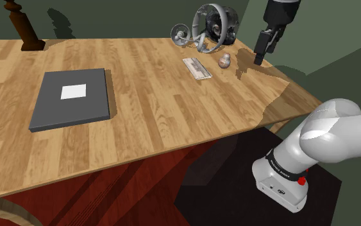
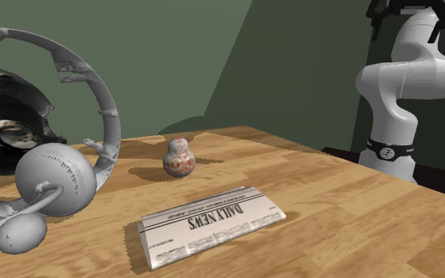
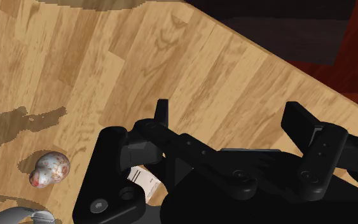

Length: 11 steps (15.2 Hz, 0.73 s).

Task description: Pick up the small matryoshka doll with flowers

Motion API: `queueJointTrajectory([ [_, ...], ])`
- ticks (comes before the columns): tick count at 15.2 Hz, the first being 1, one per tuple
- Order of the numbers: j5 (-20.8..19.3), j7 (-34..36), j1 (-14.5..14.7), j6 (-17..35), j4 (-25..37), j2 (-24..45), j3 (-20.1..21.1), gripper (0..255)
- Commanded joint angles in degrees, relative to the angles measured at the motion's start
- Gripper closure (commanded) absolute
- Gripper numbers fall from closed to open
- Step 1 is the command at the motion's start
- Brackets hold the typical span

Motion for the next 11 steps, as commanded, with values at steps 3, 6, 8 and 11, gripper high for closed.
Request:
queueJointTrajectory([
  [3,-1.27,-1.78,-0.84,3.57,-0.85,1.52,-2.35,0],
  [6,-2.88,-4.41,-2.04,8.98,-1.53,4.45,-5.85,0],
  [8,-3.72,-6.17,-2.77,12.57,-1.57,6.81,-8.17,0],
  [11,-4.53,-8.86,-3.66,17.86,-1.04,10.91,-11.62,0],
])
